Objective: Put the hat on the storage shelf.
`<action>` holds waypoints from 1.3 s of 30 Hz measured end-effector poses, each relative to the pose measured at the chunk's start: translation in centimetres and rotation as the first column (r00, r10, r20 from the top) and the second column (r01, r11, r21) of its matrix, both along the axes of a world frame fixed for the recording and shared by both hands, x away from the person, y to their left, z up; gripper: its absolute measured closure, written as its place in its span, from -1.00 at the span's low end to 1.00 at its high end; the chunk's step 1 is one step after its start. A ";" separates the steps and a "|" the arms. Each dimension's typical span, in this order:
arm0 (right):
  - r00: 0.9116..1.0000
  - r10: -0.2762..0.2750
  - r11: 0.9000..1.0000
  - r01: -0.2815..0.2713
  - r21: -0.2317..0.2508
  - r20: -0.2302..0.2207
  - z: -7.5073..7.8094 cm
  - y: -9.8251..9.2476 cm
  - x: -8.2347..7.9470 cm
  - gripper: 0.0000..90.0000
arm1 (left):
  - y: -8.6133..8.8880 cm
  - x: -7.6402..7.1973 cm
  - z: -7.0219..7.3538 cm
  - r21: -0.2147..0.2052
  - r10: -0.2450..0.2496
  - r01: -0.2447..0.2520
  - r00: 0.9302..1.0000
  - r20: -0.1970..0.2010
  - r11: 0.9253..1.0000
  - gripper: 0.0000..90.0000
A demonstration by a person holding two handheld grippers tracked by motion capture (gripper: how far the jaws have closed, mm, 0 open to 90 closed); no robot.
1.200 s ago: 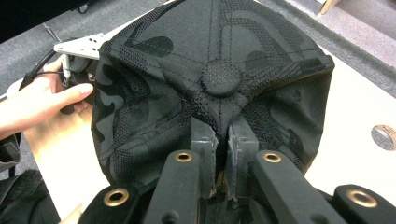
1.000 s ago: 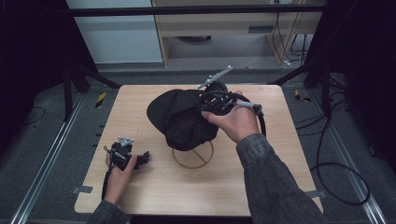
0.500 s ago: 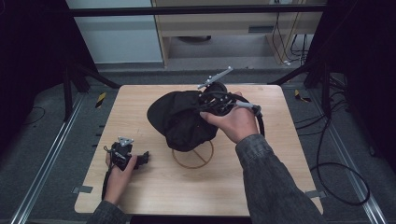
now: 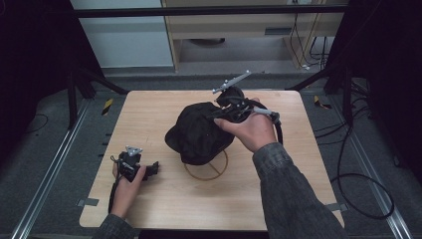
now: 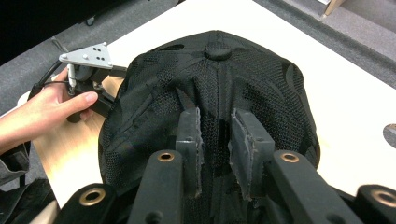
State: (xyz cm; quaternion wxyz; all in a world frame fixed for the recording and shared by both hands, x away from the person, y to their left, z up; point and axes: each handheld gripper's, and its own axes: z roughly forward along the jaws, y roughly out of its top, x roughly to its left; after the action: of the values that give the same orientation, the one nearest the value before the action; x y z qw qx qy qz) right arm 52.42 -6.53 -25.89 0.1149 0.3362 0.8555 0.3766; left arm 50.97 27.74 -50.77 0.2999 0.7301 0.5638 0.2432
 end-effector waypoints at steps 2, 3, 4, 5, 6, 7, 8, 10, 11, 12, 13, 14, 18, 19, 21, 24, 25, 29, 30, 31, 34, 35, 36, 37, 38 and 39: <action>1.000 0.000 1.000 0.000 0.004 -0.002 0.0 0.0 0.0 0.63 | 0.0 0.0 0.0 -0.001 0.000 0.000 1.000 0.000 1.000 -1.00; 1.000 0.001 1.000 -0.001 0.008 0.001 0.1 -0.1 0.0 0.63 | 0.0 0.0 0.0 0.000 0.000 0.000 1.000 0.000 1.000 -1.00; 1.000 0.000 1.000 0.001 0.011 -0.001 0.2 -0.2 -0.1 0.62 | 0.0 0.0 0.0 -0.001 0.000 0.000 1.000 0.000 1.000 -1.00; 1.000 0.000 1.000 0.000 0.016 0.000 0.2 -0.3 -0.1 0.62 | 0.0 0.0 0.0 -0.001 0.000 0.000 1.000 0.000 1.000 -1.00; 1.000 -0.002 1.000 0.002 0.021 -0.001 0.3 -0.4 -0.2 0.62 | 0.0 0.0 0.0 -0.001 0.000 0.000 1.000 0.000 1.000 -1.00; 1.000 0.000 1.000 0.000 0.024 -0.001 0.3 -0.5 -0.3 0.62 | 0.0 0.0 0.0 0.000 0.000 0.000 1.000 0.000 1.000 -1.00; 1.000 -0.003 1.000 0.003 0.024 0.002 0.4 -0.7 -0.4 0.61 | 0.0 0.0 0.0 -0.001 0.000 0.000 1.000 0.000 1.000 -1.00; 1.000 -0.002 1.000 0.002 0.024 0.002 0.4 -0.9 -0.5 0.61 | 0.0 0.0 0.0 -0.001 0.000 0.000 1.000 0.000 1.000 -1.00; 1.000 -0.006 1.000 0.006 0.024 0.004 0.4 -1.1 -0.5 0.61 | 0.0 0.0 0.0 -0.001 0.000 0.000 1.000 0.000 1.000 -1.00; 1.000 -0.010 1.000 0.010 0.024 0.001 0.4 -1.3 -0.6 0.61 | 0.0 0.0 0.0 -0.001 0.001 -0.001 1.000 0.000 1.000 -1.00; 1.000 -0.014 0.999 0.014 0.029 0.002 0.4 -1.7 -0.7 0.60 | 0.0 0.0 0.0 0.000 0.000 0.000 1.000 0.000 1.000 -1.00; 1.000 -0.018 0.999 0.017 0.029 0.005 0.4 -1.9 -0.8 0.60 | 0.0 0.0 0.0 0.000 0.000 0.000 1.000 0.000 1.000 -1.00; 1.000 -0.030 0.999 0.030 0.040 0.008 0.3 -3.0 -1.3 0.60 | 0.0 0.0 0.0 0.000 0.000 0.000 1.000 0.000 1.000 -1.00; 0.999 -0.035 0.999 0.035 0.040 0.008 0.3 -3.3 -1.4 0.60 | 0.0 0.0 0.0 -0.001 0.000 0.000 1.000 0.000 1.000 -1.00; 0.999 -0.045 0.998 0.045 0.042 0.009 0.3 -3.9 -1.7 0.59 | 0.0 0.0 0.0 0.000 0.000 0.000 1.000 0.000 1.000 -1.00; 0.998 -0.058 0.997 0.057 0.052 0.016 0.2 -4.8 -2.0 0.58 | 0.0 0.0 0.0 0.000 0.000 0.000 1.000 0.000 1.000 -1.00; 0.998 -0.062 0.997 0.061 0.052 0.018 0.1 -5.0 -2.1 0.57 | 0.0 0.0 0.0 0.000 0.000 0.000 1.000 0.000 1.000 -1.00; 0.997 -0.079 0.995 0.077 0.064 0.023 0.2 -5.9 -2.6 0.55 | 0.0 0.0 0.0 0.000 0.000 0.000 1.000 0.000 1.000 -1.00; 0.996 -0.081 0.995 0.080 0.065 0.026 0.2 -6.1 -2.7 0.54 | 0.0 0.0 0.0 -0.001 0.000 0.000 1.000 0.000 1.000 -1.00; 0.996 -0.086 0.994 0.084 0.071 0.027 0.3 -6.3 -2.8 0.54 | 0.0 0.0 0.0 0.000 0.000 0.000 1.000 0.000 1.000 -1.00; 0.995 -0.095 0.993 0.092 0.078 0.031 0.4 -6.8 -3.1 0.51 | 0.0 0.0 0.0 -0.001 0.000 0.000 1.000 0.000 1.000 -1.00; 0.995 -0.097 0.992 0.094 0.081 0.034 0.4 -6.9 -3.2 0.51 | 0.0 0.0 0.0 0.000 0.000 0.000 1.000 0.000 1.000 -1.00; 0.994 -0.100 0.992 0.096 0.080 0.037 0.4 -7.1 -3.3 0.51 | 0.0 0.0 0.0 0.000 0.000 0.000 1.000 0.000 1.000 -1.00; 0.994 -0.102 0.992 0.099 0.080 0.040 0.4 -7.2 -3.4 0.50 | 0.0 0.0 0.0 0.000 0.000 0.000 1.000 0.000 1.000 -1.00; 0.994 -0.106 0.991 0.102 0.086 0.039 0.4 -7.3 -3.4 0.48 | 0.0 0.0 0.0 0.000 0.000 0.000 1.000 0.000 1.000 -1.00; 0.993 -0.109 0.991 0.105 0.088 0.043 0.4 -7.5 -3.5 0.47 | 0.0 0.0 0.0 0.000 0.000 0.000 1.000 0.000 1.000 -1.00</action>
State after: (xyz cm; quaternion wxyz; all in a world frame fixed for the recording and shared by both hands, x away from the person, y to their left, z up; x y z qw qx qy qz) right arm 48.94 -14.03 -25.45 0.1408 0.3773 0.8163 0.4140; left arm 50.97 27.74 -50.77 0.3001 0.7299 0.5639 0.2433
